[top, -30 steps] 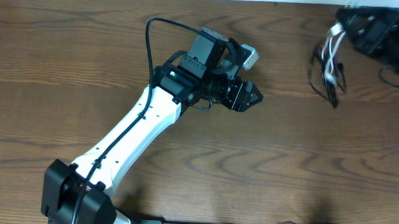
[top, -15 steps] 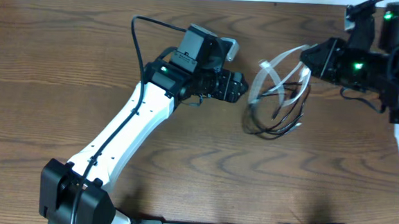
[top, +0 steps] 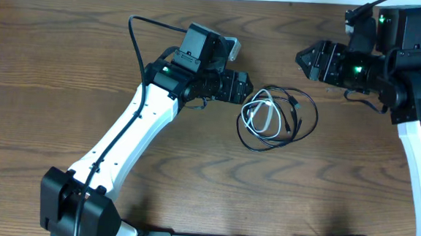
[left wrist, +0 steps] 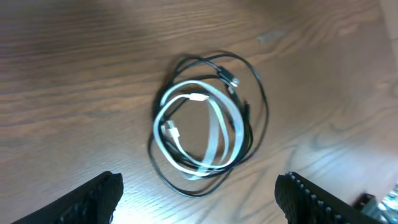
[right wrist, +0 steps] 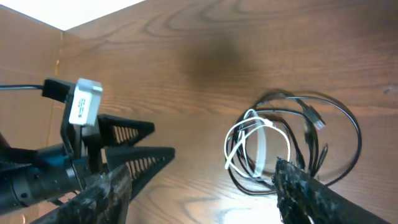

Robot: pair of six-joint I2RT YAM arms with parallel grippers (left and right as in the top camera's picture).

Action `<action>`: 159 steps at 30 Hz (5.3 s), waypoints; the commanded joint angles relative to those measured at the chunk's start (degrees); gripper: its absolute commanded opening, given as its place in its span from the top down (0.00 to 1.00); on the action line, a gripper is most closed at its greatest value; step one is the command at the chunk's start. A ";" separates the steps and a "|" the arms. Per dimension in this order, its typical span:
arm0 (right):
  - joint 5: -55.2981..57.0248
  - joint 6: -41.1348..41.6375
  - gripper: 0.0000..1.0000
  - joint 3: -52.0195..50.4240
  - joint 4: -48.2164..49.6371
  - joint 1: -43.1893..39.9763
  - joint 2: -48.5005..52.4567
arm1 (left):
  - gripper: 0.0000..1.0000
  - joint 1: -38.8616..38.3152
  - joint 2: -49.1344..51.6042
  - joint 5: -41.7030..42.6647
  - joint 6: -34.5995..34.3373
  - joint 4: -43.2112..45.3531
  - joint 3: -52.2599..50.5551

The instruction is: Untangle cables

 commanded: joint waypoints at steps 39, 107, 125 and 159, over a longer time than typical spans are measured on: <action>8.72 -6.10 0.23 -1.07 -9.38 -8.15 -0.35 | 0.54 -6.40 22.88 19.28 18.10 7.15 -0.44; -34.99 -57.18 0.35 -1.22 -6.34 20.98 31.36 | 0.93 5.35 -29.77 -20.85 -12.83 31.91 10.05; -41.79 -64.43 0.46 -1.25 0.35 29.29 44.65 | 0.93 20.31 -33.42 -13.68 -15.65 21.03 10.05; 28.44 4.68 0.99 2.97 5.20 21.75 0.48 | 0.92 20.55 -20.37 -8.13 -12.17 -11.52 9.92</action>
